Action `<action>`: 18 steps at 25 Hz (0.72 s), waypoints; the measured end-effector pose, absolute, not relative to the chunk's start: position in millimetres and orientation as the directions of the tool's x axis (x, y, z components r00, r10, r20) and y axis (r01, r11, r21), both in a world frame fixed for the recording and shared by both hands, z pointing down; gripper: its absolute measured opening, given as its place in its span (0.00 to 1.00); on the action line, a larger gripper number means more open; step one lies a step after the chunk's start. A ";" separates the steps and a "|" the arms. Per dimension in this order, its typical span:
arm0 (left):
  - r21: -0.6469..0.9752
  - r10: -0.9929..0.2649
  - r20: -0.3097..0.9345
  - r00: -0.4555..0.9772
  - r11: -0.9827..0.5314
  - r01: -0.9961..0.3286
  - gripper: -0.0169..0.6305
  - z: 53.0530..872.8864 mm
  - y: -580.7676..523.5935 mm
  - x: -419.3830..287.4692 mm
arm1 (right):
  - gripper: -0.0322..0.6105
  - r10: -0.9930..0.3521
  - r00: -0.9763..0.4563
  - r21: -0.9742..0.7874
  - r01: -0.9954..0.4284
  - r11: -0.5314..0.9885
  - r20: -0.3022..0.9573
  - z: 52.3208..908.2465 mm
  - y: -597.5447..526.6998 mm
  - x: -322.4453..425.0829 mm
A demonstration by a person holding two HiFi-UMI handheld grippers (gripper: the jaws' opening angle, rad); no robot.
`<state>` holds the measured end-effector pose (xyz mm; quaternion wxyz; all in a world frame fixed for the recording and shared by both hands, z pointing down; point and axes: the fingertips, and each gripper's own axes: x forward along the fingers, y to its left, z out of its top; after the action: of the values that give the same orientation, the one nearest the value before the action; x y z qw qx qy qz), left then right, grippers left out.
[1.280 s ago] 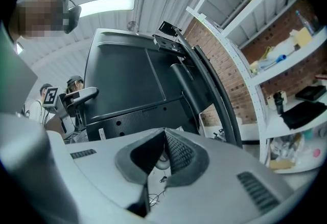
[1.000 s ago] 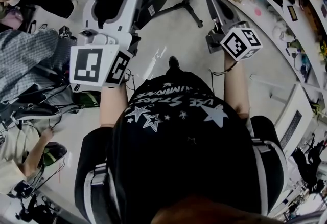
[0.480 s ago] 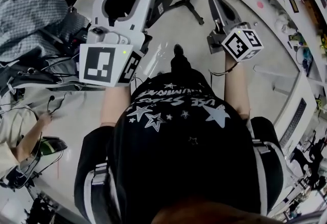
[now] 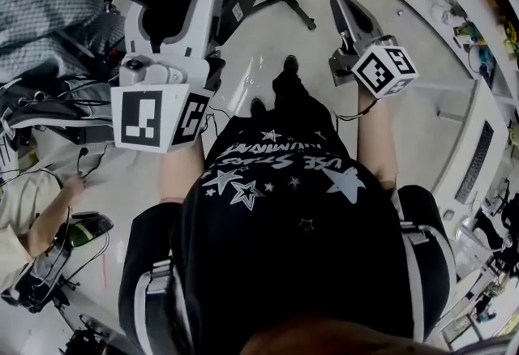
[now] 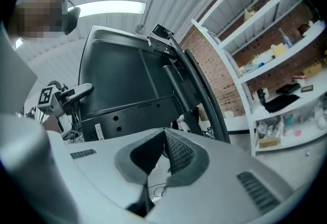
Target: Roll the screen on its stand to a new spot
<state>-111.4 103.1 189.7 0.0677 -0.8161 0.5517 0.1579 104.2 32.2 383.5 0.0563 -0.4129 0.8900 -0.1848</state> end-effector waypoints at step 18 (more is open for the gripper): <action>0.082 -0.905 -0.348 0.244 -0.289 -0.954 0.34 193.0 201.7 -90.7 | 0.06 -0.703 -0.709 -0.362 -0.670 0.648 0.054 379.5 125.0 147.0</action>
<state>-90.7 201.7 193.0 0.0734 -0.7853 0.5917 0.1665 147.0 125.0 379.5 0.0459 -0.3788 0.9065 -0.1807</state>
